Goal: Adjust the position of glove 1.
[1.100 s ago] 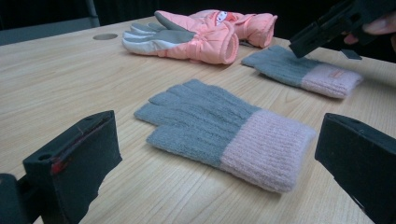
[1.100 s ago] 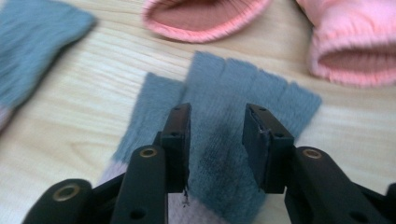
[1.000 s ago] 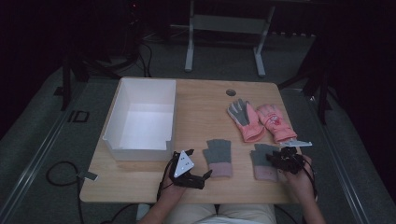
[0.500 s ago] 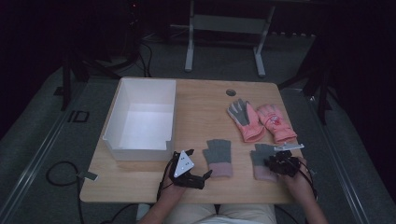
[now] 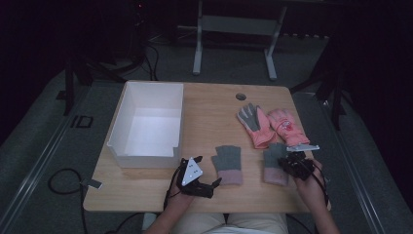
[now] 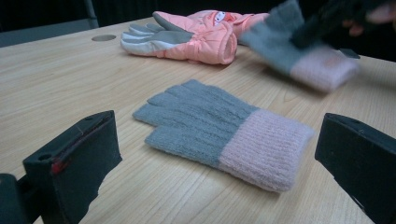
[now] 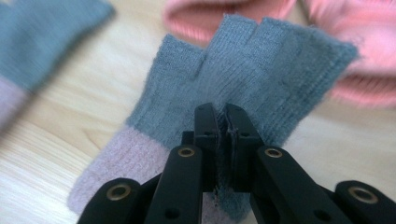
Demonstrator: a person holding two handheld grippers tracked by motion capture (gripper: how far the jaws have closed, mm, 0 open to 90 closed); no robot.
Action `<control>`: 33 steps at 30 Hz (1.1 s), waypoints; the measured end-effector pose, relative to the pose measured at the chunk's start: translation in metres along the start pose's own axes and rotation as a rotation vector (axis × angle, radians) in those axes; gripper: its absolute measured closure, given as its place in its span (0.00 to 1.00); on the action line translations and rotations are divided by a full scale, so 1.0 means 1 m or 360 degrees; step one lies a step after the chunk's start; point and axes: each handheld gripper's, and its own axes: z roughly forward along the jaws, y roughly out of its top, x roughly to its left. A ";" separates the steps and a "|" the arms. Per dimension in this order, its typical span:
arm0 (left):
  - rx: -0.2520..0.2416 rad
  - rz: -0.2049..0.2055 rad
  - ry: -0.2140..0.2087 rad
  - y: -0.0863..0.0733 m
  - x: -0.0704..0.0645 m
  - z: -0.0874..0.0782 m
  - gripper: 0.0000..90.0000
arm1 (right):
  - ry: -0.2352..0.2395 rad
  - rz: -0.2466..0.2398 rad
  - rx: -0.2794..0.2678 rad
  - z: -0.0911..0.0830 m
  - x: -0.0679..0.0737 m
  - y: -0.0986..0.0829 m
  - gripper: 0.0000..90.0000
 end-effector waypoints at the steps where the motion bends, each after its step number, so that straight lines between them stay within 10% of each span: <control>1: -0.0004 -0.0003 -0.0002 0.000 0.000 0.000 0.00 | 0.0035 -0.0003 -0.0026 -0.005 0.001 0.006 0.94; 14: -0.0008 0.0002 -0.0004 0.000 0.000 0.000 0.00 | 0.0342 -0.0122 -0.0169 -0.008 0.054 0.060 0.94; 22: -0.0008 -0.0002 -0.0003 0.000 0.000 0.000 0.00 | 0.0464 -0.0224 -0.0062 0.020 0.093 0.064 0.94; 33: 0.0005 0.0018 0.0013 0.000 -0.002 0.000 0.00 | 0.0538 -0.0218 0.0056 0.054 0.109 0.054 0.93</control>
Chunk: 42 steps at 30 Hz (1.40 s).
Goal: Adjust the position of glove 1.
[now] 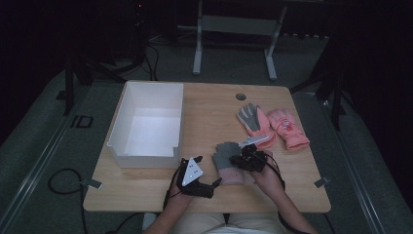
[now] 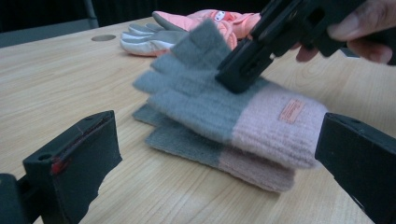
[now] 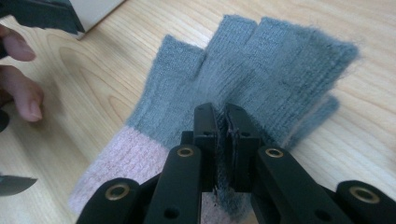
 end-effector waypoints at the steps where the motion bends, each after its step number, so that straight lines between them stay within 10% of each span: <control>1: 0.0003 0.0006 0.0002 0.000 0.000 0.000 0.00 | -0.0001 0.0003 0.0010 0.003 0.000 0.000 0.93; 17: -0.0006 0.0049 0.0016 0.001 0.000 0.003 0.00 | -0.0029 0.0026 0.0020 0.017 -0.007 -0.008 0.74; 29: 0.0214 0.0016 -0.0258 0.029 -0.016 0.020 0.05 | -0.0072 0.0087 -0.0187 -0.040 -0.030 -0.003 0.72; 34: 0.0394 0.0396 -0.0301 0.035 -0.031 0.035 0.06 | -0.0080 0.0099 -0.0207 -0.044 -0.035 -0.004 0.72; 42: 0.0510 0.0706 -0.0417 0.035 -0.035 0.049 0.20 | -0.0083 0.0216 -0.0183 -0.030 -0.052 -0.002 0.72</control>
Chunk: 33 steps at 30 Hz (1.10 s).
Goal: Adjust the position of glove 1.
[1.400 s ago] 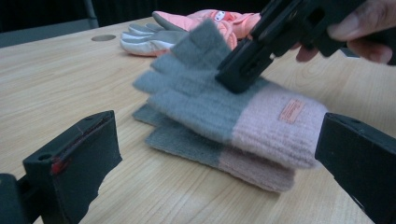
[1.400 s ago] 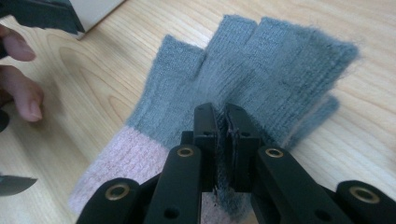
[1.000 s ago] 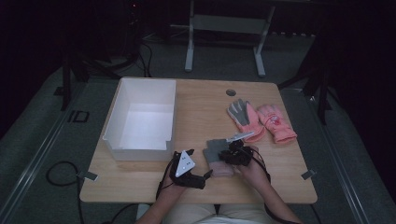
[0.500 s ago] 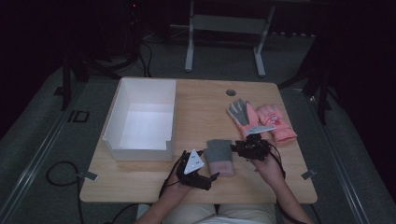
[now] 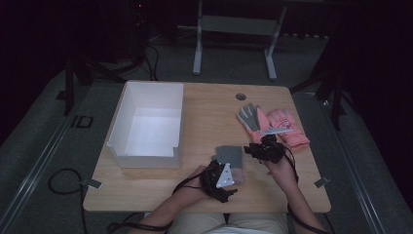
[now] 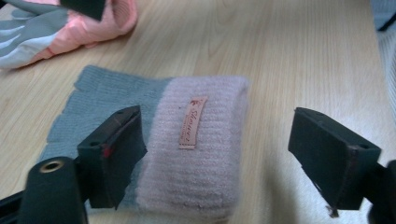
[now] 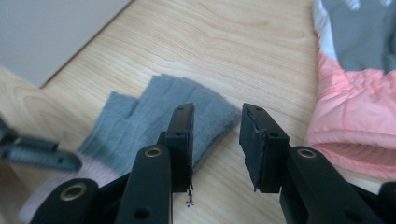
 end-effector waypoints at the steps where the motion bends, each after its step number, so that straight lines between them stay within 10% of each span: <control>1: 0.0022 0.0007 -0.0017 0.000 0.001 0.001 0.20 | 0.0004 0.0019 0.0004 0.004 -0.002 0.001 0.72; 13: 0.0083 0.0106 0.0037 -0.010 0.003 0.013 0.30 | 0.0033 0.0170 0.0142 0.054 -0.012 -0.003 0.56; 18: 0.0099 0.0136 0.0071 -0.011 0.005 0.012 0.52 | 0.0036 0.0165 0.0187 0.060 -0.011 -0.005 0.54; 33: 0.0106 -0.0035 -0.0258 -0.011 0.044 0.007 0.74 | 0.0337 0.0256 0.0252 0.077 -0.005 0.003 0.80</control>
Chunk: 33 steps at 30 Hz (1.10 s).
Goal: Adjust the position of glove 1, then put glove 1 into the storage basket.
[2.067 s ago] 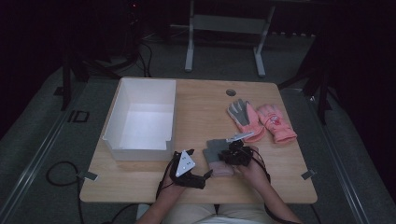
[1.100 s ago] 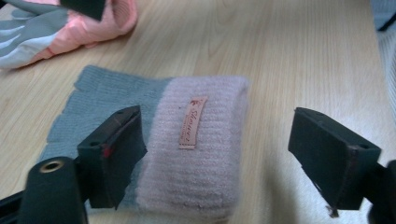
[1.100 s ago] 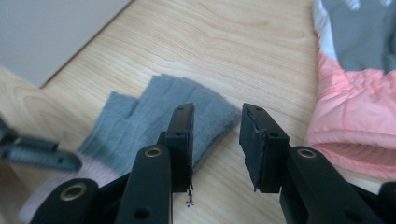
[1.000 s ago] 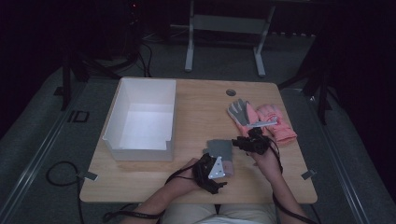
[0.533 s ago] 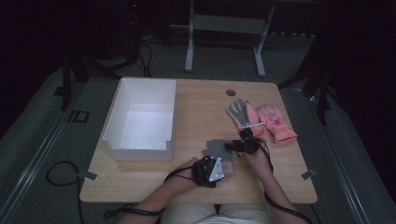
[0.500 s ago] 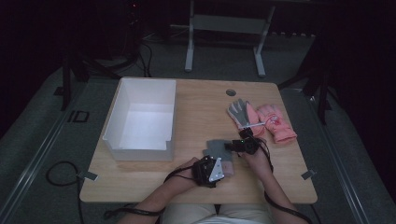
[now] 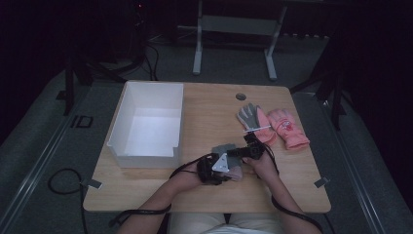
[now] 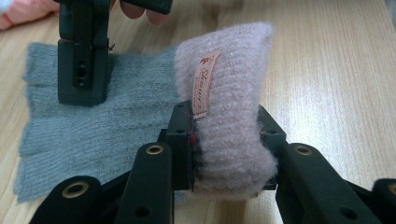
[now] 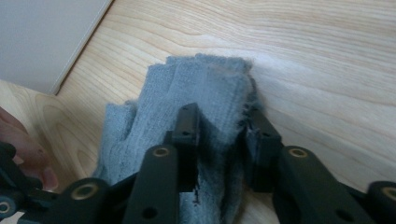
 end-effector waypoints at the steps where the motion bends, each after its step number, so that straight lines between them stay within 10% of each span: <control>1: 0.0000 0.0000 0.0000 0.000 0.000 0.000 0.74 | -0.0011 -0.0009 0.0003 0.000 0.001 0.001 0.81; 33: 0.0063 0.0149 0.0094 0.076 0.034 -0.109 0.76 | -0.0005 -0.0229 -0.0346 -0.090 0.063 0.062 0.83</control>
